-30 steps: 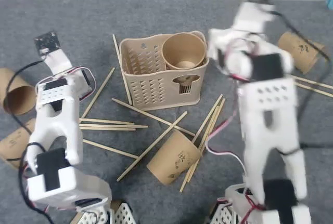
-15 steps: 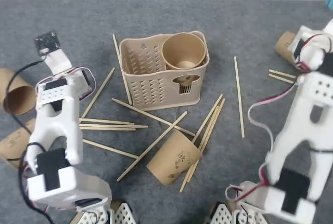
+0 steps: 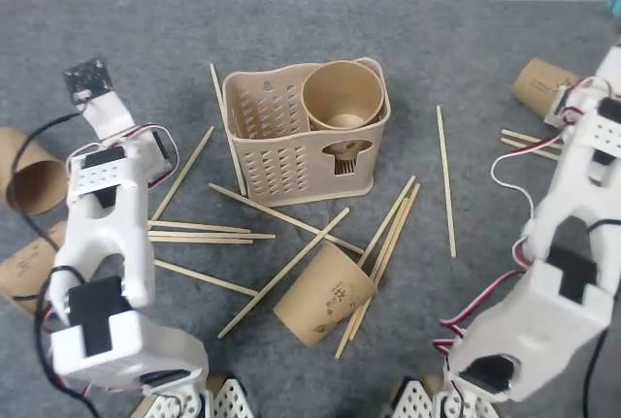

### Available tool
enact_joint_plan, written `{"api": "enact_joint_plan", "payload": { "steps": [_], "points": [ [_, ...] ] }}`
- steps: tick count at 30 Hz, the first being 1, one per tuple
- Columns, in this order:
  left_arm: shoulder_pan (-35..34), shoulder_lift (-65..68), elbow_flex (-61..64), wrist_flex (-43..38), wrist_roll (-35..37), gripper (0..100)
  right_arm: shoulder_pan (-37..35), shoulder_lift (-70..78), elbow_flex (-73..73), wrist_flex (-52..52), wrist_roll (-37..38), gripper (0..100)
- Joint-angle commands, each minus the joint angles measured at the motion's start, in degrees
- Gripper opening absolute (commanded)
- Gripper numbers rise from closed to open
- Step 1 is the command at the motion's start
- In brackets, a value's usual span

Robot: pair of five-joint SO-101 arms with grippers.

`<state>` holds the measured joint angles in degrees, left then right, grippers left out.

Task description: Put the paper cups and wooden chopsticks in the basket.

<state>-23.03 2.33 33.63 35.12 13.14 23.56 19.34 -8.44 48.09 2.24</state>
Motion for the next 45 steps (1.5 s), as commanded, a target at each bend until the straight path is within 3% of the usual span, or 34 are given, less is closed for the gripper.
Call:
{"api": "enact_joint_plan", "payload": {
  "steps": [1,16,29,32,35,40,45],
  "points": [
    [0.7,-0.2,-2.5,-0.1,-0.7,1,1.2,0.7,-3.3,-3.9,1.0,31.8],
    [2.0,-0.2,-2.2,0.0,-0.7,1,0.7,12.4,-3.3,-16.3,0.6,33.8],
    [2.0,-0.2,-2.3,-0.1,-0.7,1,-3.6,13.5,-3.3,-23.9,1.1,27.8],
    [2.0,-0.2,-2.4,-0.1,-0.7,1,-4.8,14.4,-3.3,-23.8,3.6,19.2],
    [2.0,-0.2,-2.5,-0.1,-0.8,1,-6.4,14.6,-3.3,-23.6,6.9,1.4],
    [2.0,-0.2,-2.5,-0.1,-0.8,1,-6.3,14.9,-3.0,-23.1,7.5,0.6],
    [2.0,-0.2,-2.5,-0.1,-0.8,1,-5.8,13.5,-3.3,-14.9,7.6,0.9]
  ]
}}
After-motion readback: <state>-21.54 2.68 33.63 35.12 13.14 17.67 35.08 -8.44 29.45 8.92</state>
